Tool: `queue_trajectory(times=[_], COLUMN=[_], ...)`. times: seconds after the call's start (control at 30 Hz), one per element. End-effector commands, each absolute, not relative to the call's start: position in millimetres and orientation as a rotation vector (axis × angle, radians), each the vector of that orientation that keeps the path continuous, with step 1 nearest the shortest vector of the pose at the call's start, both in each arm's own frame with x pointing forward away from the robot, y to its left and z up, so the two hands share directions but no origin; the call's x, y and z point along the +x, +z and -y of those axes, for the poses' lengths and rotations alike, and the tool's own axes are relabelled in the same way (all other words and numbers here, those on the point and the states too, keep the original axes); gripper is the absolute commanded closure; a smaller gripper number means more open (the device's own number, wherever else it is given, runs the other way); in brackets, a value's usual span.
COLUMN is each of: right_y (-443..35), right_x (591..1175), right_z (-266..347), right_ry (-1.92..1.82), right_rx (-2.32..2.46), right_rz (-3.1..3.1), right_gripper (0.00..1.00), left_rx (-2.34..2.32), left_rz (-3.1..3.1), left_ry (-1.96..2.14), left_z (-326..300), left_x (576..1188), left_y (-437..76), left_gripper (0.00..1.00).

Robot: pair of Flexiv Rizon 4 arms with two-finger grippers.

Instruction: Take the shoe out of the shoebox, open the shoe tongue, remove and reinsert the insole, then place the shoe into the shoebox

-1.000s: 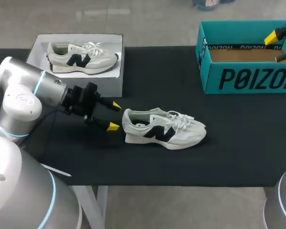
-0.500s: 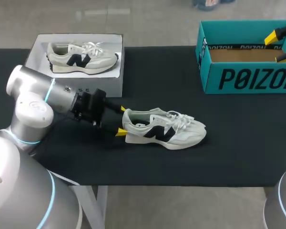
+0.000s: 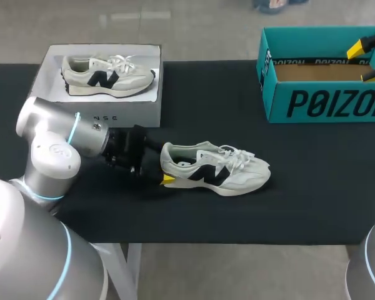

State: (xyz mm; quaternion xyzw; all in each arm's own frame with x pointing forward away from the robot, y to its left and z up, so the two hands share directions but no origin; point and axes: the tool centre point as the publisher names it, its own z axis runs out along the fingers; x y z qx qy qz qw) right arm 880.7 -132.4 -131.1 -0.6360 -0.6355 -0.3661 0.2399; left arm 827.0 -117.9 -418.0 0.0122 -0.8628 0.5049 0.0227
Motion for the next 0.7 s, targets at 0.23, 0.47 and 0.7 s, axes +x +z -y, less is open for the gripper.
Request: queue_trajectory(times=[0.23,0.47,0.7], right_y=[-131,-131,-131], right_x=[881,881,881], right_z=[132,132,132], right_ry=[-1.000,-1.000,-1.000], right_rx=[-1.743,-1.743,-1.743], right_rz=[1.741,1.741,1.741], right_gripper=[0.00,0.00,0.00], left_rx=[0.071,0.093,0.095], left_rz=[2.674,2.688,2.688], left_ry=[1.567,1.559,1.560], left_z=[131,133,133], left_x=[830,828,827], left_y=[-433,-436,-436], left_gripper=[0.00,1.00,1.00])
